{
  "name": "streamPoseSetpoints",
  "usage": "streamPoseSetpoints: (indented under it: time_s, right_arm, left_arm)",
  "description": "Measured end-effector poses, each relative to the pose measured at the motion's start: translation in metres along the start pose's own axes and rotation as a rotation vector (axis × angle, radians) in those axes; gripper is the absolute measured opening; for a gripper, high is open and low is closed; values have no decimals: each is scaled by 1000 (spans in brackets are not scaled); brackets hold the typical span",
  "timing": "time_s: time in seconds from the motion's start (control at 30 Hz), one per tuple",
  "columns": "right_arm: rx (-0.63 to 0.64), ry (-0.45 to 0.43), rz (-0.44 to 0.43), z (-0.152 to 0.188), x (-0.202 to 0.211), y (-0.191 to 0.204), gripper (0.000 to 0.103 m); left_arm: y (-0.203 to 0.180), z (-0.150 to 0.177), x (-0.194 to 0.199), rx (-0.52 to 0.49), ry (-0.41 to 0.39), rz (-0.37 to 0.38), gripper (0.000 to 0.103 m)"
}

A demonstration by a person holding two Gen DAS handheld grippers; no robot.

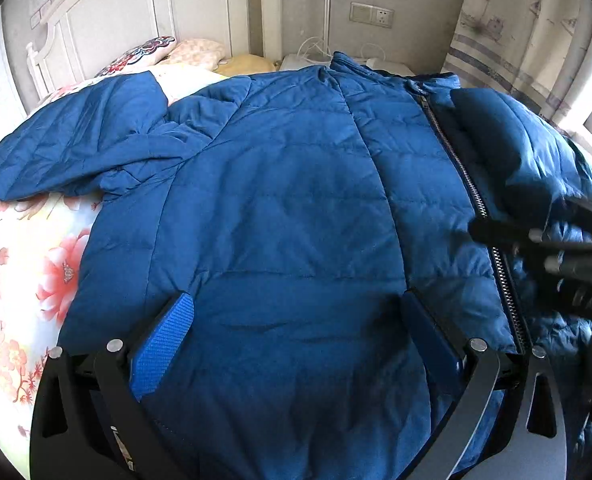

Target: Fold large clothes

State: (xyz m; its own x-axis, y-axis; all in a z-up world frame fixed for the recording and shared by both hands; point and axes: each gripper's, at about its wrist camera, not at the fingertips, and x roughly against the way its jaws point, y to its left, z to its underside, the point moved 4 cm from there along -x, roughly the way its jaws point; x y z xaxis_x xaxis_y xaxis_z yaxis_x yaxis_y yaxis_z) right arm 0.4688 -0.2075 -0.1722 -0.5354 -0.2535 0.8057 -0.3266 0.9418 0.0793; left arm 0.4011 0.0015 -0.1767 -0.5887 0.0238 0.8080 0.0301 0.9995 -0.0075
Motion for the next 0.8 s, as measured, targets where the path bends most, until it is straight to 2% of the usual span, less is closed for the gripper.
streamPoseSetpoints:
  time_s: [0.03, 0.1, 0.2, 0.3, 0.33, 0.37, 0.4, 0.47, 0.53, 0.6, 0.7, 0.73, 0.77, 0.8]
  right_arm:
    - [-2, -14, 5, 5, 1, -2, 67]
    - [-57, -34, -65, 16, 21, -11, 72]
    - [-143, -108, -111, 43, 73, -27, 75]
    - [-197, -184, -36, 78, 117, -49, 75]
    - [-228, -194, 2, 94, 129, -60, 75]
    - [-279, -192, 41, 113, 137, -75, 75]
    - [-320, -195, 48, 125, 144, -78, 75]
    - [-409, -184, 47, 155, 146, -97, 74]
    - [-446, -176, 41, 178, 144, -106, 68]
    - [-447, -202, 47, 181, 148, -107, 68]
    - [-442, -195, 36, 185, 148, -106, 69]
    - [-450, -204, 24, 183, 148, -105, 69]
    - [-458, -212, 12, 176, 143, -105, 69]
    - [-468, -222, -2, 178, 144, -107, 69]
  left_arm:
    - [0, 0, 0, 0, -1, 1, 99]
    - [1, 0, 0, 0, -1, 0, 99]
    - [0, 0, 1, -2, -2, -1, 99]
    - [-2, 0, 6, -20, -22, -28, 98]
    - [-11, -2, 13, -59, -41, -39, 98]
    - [-30, -6, 25, -126, -73, -13, 98]
    - [-43, -10, 32, -164, -92, 7, 98]
    - [-95, -25, 60, -313, -183, 34, 98]
    - [-147, -36, 72, -461, -231, 48, 98]
    - [-196, -44, 68, -588, -222, 71, 98]
    - [-262, -48, 45, -741, -165, 137, 98]
    - [-286, -47, 32, -799, -141, 138, 97]
    - [-296, -46, 24, -826, -134, 129, 95]
    - [-307, -44, 15, -855, -124, 115, 84]
